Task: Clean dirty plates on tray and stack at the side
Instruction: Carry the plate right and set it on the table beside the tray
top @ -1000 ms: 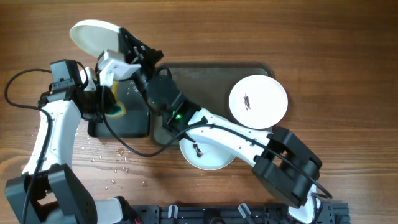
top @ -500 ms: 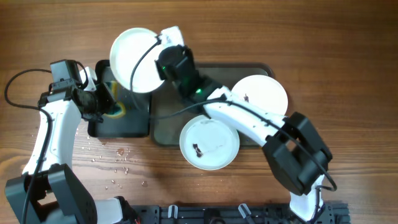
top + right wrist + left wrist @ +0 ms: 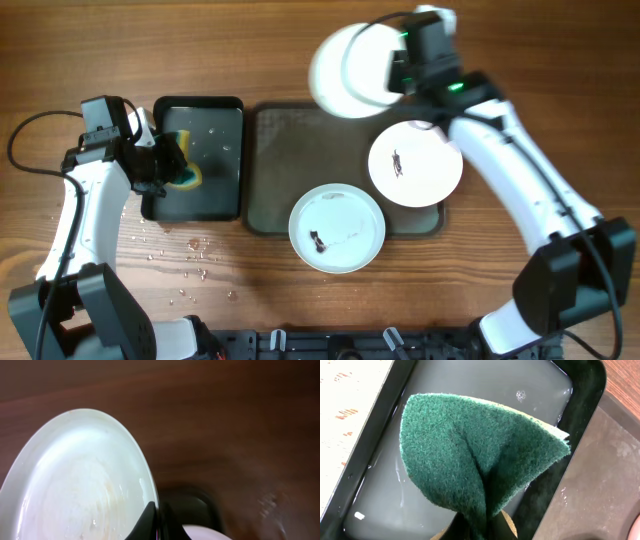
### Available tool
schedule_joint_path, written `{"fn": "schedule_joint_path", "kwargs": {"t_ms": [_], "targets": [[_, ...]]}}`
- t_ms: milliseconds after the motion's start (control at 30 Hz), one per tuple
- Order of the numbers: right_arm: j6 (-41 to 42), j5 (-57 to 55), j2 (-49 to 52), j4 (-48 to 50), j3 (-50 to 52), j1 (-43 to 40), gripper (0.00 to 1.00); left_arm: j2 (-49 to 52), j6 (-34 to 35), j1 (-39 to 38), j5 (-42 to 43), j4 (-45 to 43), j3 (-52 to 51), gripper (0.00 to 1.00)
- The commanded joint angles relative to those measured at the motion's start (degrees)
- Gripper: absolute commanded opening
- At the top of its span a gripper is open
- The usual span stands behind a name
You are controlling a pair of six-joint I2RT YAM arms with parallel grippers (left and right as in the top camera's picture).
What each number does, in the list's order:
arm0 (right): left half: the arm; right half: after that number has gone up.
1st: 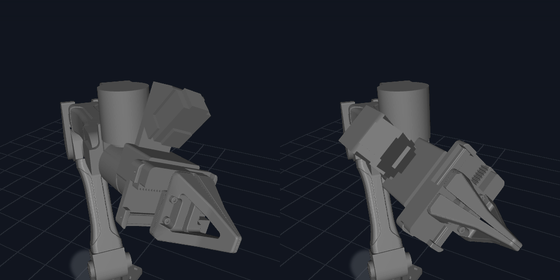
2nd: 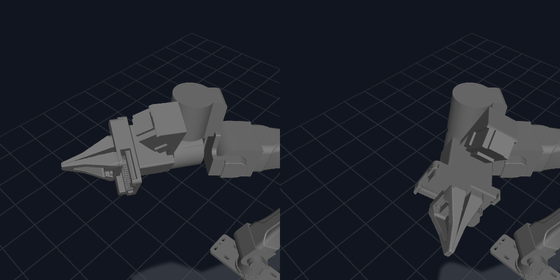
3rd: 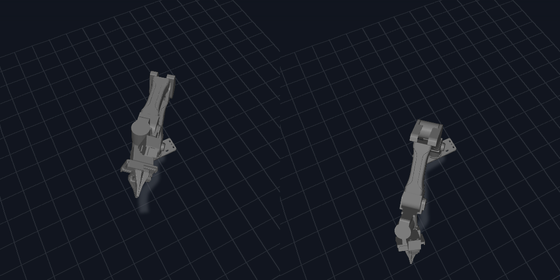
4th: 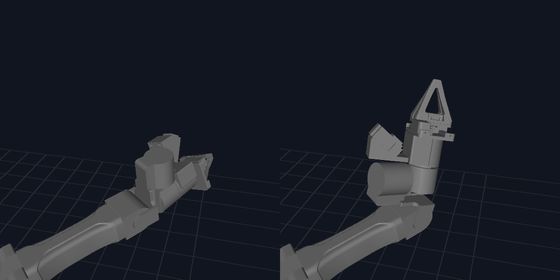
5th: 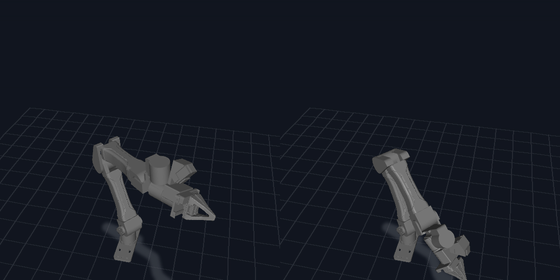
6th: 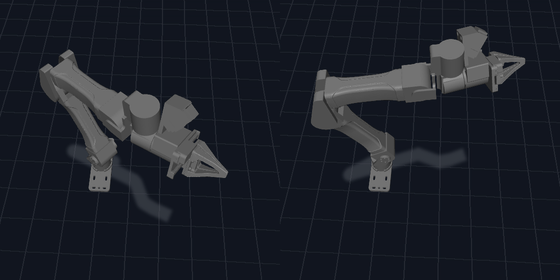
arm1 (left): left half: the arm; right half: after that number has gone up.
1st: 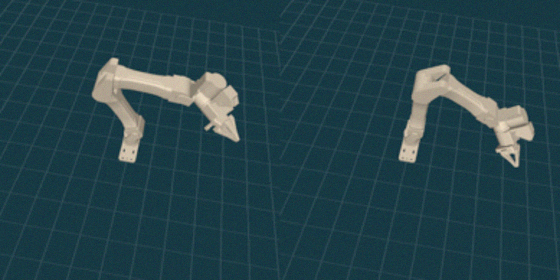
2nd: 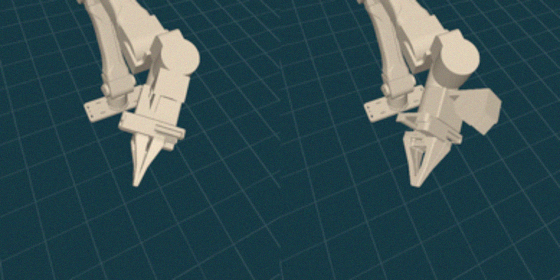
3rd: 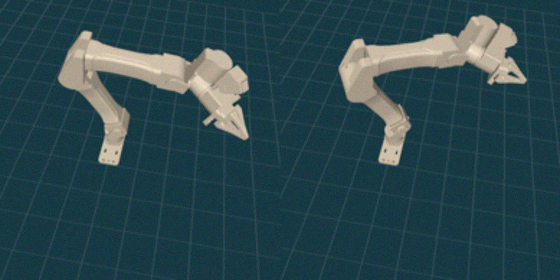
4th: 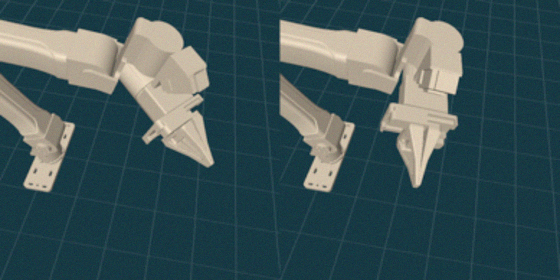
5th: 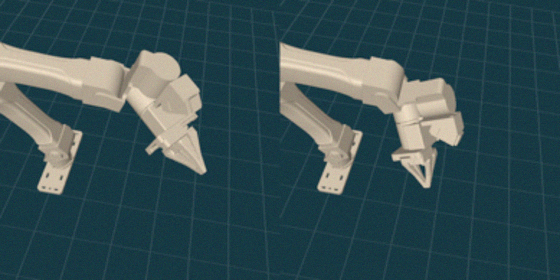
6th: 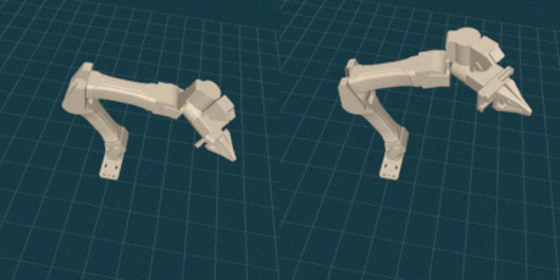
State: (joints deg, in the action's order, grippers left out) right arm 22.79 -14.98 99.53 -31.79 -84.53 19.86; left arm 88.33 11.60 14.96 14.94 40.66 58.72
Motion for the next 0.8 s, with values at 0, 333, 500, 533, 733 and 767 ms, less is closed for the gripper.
{"fn": "schedule_joint_path", "kwargs": {"t_ms": [0,333,500,533,733,767], "targets": [[1.4,13.7,-1.2,-6.7,-0.5,-13.7,0.04,-1.0,-0.9,-0.1,1.1,-0.2,-0.2,0.04],[0.5,16.2,-1.2,-20.1,0.4,-36.1,0.04,-1.0,-0.9,-0.1,1.1,-0.2,-0.2,0.04],[-0.1,9.2,-1.1,-20.0,3.5,-39.5,0.04,-1.0,-0.9,-0.1,1.1,-0.2,-0.2,0.04],[-0.1,8.1,-1.1,-19.8,4.1,-39.8,0.04,-1.0,-0.9,-0.1,1.1,-0.1,-0.2,0.04],[-0.3,0.2,-1.0,-19.2,7.3,-39.8,0.04,-1.0,-0.9,-0.1,1.1,-0.1,-0.2,0.04],[-0.3,-1.2,-1.0,-18.7,8.0,-39.8,0.04,-1.0,-0.9,-0.1,1.1,-0.1,-0.2,0.04]]}}
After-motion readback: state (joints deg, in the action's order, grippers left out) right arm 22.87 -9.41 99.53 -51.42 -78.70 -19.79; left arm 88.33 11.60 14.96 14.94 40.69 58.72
